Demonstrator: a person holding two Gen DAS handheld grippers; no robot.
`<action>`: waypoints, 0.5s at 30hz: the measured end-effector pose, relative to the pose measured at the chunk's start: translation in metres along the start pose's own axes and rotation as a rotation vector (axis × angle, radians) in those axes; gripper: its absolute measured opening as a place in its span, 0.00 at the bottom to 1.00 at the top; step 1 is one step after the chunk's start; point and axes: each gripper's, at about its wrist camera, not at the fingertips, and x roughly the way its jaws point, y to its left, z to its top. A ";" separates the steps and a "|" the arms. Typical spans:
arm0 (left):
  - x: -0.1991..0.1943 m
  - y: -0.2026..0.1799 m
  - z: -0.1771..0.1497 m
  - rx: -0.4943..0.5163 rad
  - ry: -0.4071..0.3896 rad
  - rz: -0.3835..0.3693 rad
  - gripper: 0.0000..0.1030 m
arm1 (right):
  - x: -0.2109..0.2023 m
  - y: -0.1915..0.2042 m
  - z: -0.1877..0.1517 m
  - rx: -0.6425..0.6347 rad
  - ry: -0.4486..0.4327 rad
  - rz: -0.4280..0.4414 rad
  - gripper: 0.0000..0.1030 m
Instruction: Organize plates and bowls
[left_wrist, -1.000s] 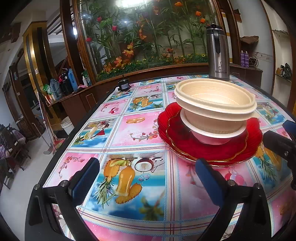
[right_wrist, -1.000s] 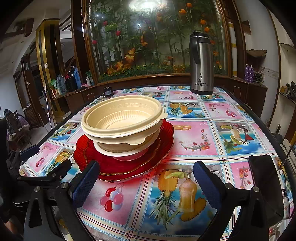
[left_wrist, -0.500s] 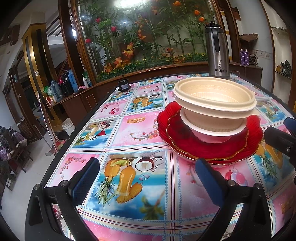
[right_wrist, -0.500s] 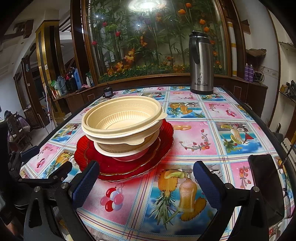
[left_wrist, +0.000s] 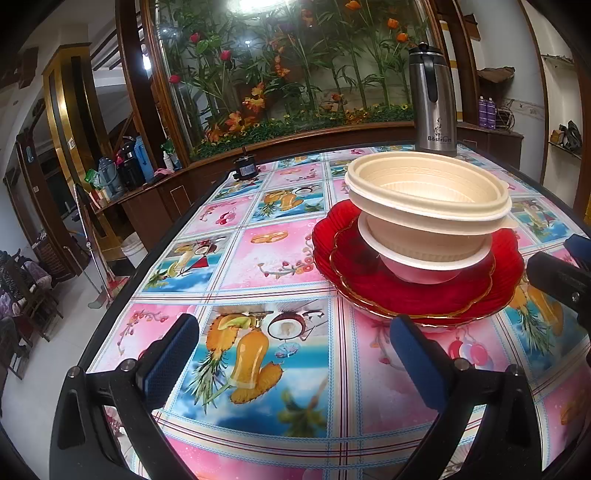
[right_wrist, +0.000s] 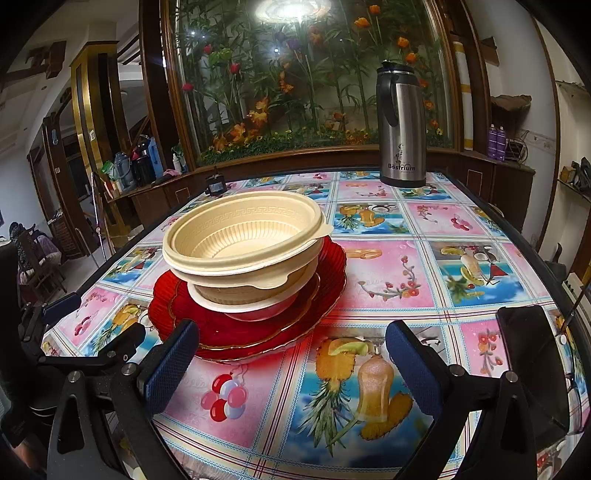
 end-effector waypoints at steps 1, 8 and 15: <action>0.000 0.001 -0.001 0.000 0.001 -0.002 1.00 | 0.000 -0.001 0.000 0.001 0.000 0.001 0.99; -0.001 0.001 -0.001 0.001 0.001 -0.003 1.00 | 0.000 0.000 0.000 0.003 0.000 -0.001 0.99; -0.001 0.001 -0.001 0.001 0.002 -0.001 1.00 | -0.001 -0.001 -0.001 0.006 -0.001 -0.001 0.99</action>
